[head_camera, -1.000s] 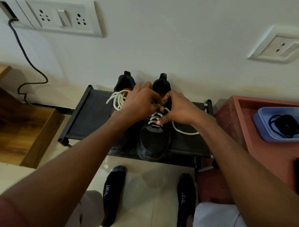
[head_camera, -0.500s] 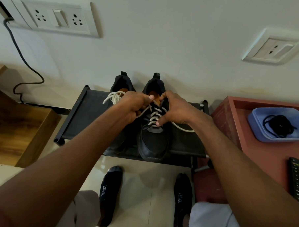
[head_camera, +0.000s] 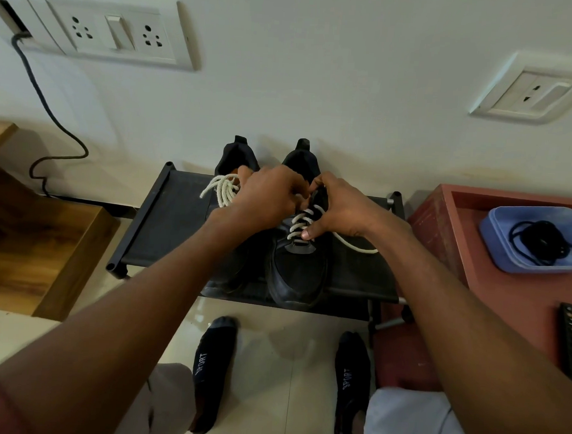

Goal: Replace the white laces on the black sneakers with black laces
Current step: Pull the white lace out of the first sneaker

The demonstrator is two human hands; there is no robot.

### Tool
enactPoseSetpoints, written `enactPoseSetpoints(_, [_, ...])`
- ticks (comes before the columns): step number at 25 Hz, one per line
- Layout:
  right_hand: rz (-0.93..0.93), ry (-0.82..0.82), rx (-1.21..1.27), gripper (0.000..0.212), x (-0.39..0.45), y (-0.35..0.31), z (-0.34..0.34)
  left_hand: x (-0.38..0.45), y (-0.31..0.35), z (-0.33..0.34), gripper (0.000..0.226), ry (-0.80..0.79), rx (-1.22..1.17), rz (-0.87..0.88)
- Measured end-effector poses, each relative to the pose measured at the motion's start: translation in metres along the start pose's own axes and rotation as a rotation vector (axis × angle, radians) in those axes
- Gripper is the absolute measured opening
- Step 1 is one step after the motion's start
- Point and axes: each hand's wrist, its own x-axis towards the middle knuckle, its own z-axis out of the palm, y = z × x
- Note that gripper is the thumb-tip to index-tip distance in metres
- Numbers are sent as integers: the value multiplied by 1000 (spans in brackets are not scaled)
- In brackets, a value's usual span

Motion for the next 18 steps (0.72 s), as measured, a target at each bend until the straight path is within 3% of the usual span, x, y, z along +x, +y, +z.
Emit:
enactPoseSetpoints(2, [-9,6,5,85,-1,0,0,-2,2,2,13,30,212,78])
enactPoseSetpoints(4, [-5,6,6,85,-1,1,0,-2,2,5,11,50,153,40])
enactPoseSetpoints(8, [24,-19,26,87,-1,0,1,2,-5,2,13,6,-377,-188])
enactPoseSetpoints(14, [59,-33,72,84,-4,-1,-2,-6,-5,-17,20,-13,-952,-331])
enactPoseSetpoints(16, [61,-42,81,85,-5,-1,-2,-6,-5,-16,11,-28,-824,-263])
enactPoseSetpoints(18, [57,-41,76,87,-4,-1,-2,-3,-4,-13,15,-42,-500,-129])
